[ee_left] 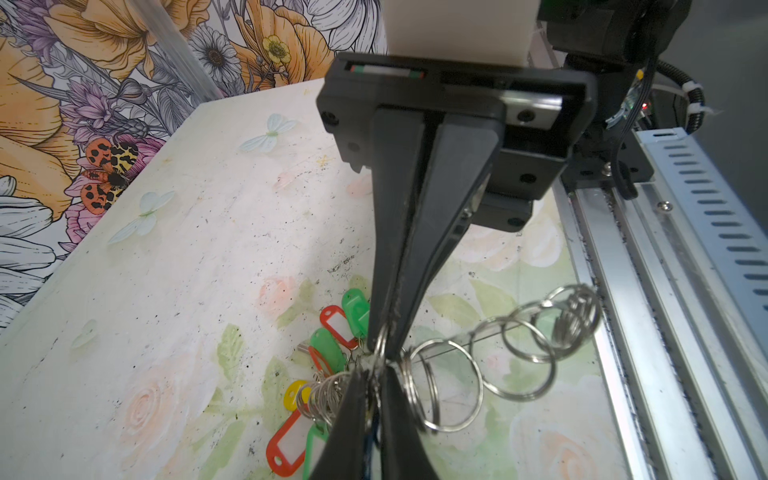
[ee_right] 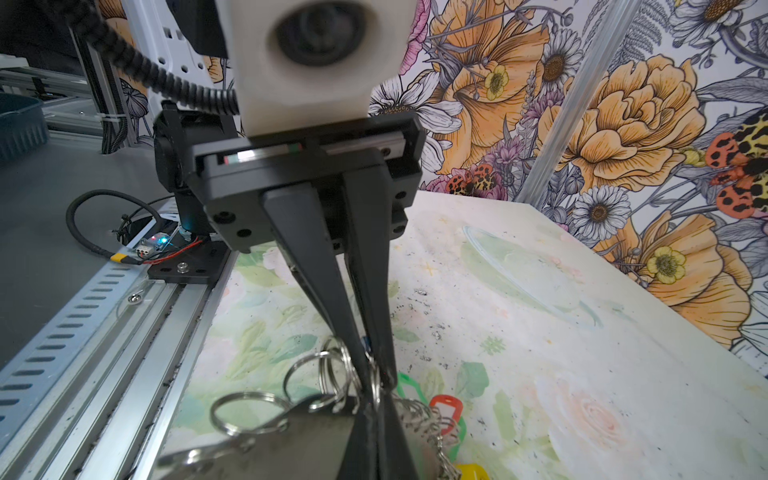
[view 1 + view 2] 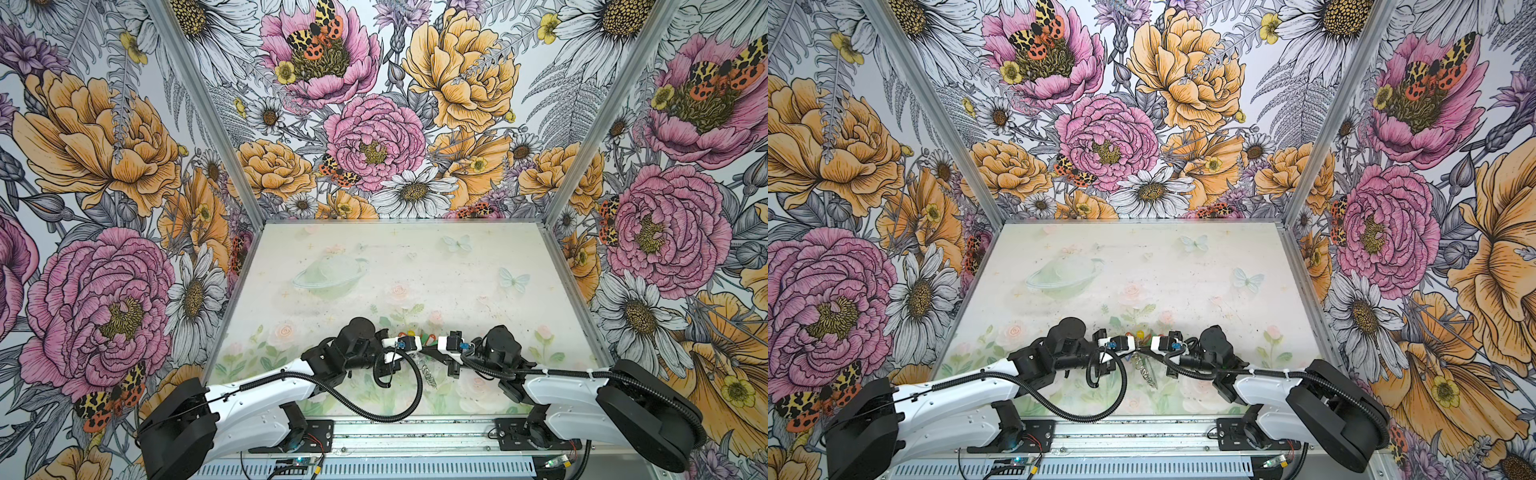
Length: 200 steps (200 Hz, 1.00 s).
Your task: Put the keys on the keyring
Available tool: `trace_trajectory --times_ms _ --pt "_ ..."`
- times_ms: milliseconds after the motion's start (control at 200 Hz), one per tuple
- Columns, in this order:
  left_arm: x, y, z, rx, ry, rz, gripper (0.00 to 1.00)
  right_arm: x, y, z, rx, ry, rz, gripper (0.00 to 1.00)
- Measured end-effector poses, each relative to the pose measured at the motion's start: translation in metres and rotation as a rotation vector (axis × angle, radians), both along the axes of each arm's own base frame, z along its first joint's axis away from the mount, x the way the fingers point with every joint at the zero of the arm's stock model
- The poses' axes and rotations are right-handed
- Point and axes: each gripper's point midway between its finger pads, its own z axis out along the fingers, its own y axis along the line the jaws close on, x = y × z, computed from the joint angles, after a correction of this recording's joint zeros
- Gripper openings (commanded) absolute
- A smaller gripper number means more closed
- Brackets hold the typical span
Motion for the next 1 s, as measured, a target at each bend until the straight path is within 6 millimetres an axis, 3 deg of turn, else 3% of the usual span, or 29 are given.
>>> trace_trajectory --times_ms 365,751,876,1001 --pt "0.001 -0.001 0.010 -0.039 -0.011 -0.003 0.20 -0.002 -0.002 0.010 0.063 -0.025 0.005 0.00" --pt "0.004 0.000 0.014 -0.063 0.000 0.016 0.05 0.008 -0.003 0.017 0.082 -0.036 -0.046 0.00" --pt "0.018 0.002 0.017 -0.073 -0.003 0.086 0.00 0.020 0.000 0.022 0.071 -0.029 -0.089 0.00" --pt "0.046 0.002 0.028 -0.068 0.021 0.200 0.00 0.048 0.001 0.033 0.044 -0.010 -0.182 0.00"
